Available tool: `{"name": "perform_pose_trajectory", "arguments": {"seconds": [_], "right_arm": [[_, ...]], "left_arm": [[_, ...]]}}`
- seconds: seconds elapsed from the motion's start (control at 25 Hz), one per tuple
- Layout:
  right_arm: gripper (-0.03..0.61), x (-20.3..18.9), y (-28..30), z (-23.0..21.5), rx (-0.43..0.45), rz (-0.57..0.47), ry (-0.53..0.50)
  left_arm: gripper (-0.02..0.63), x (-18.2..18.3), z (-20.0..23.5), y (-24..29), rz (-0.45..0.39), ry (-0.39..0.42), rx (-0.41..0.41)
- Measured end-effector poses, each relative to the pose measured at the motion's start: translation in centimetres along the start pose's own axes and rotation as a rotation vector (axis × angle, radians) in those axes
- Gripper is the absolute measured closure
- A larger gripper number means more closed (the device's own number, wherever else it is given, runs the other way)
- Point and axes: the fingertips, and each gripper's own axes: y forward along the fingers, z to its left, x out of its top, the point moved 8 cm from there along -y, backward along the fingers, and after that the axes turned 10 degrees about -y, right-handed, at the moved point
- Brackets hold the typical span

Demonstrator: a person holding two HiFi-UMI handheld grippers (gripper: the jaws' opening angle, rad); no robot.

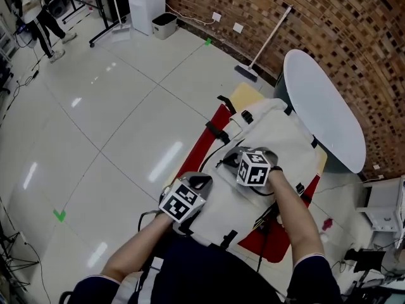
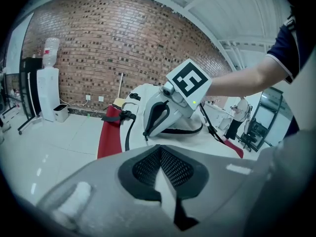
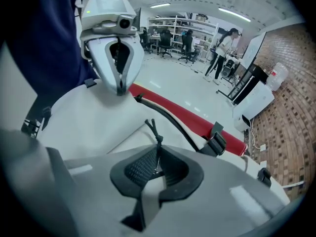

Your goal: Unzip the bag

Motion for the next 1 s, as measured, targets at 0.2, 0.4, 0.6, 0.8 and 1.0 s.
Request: {"name": "perform_pose_trajectory", "arguments": {"seconds": [0.2, 0.4, 0.6, 0.8, 1.0], "right_arm": [[0.548, -0.3, 0.0, -1.0, -0.045, -0.010, 0.061], [0.545, -0.3, -1.1, -3.0, -0.120, -0.041, 0.128], [0.542, -1.0, -1.5, -4.2, -0.169, -0.048, 0.187], [0.541, -1.6, -2.7, -6.1, -0.259, -0.064, 0.283], [0.538, -2.8, -3.6, -7.2, -0.311, -0.065, 0.363]], "left_arm": [[0.612, 0.1, -0.5, 0.4, 0.002, 0.000, -0.014], [0.612, 0.3, -0.3, 0.7, 0.003, 0.002, -0.022], [0.612, 0.2, -0.7, 1.4, 0.011, 0.000, -0.036], [0.612, 0.2, -0.6, 1.5, 0.018, -0.003, -0.041], [0.612, 0.1, -0.5, 1.6, 0.022, -0.006, -0.040]]}}
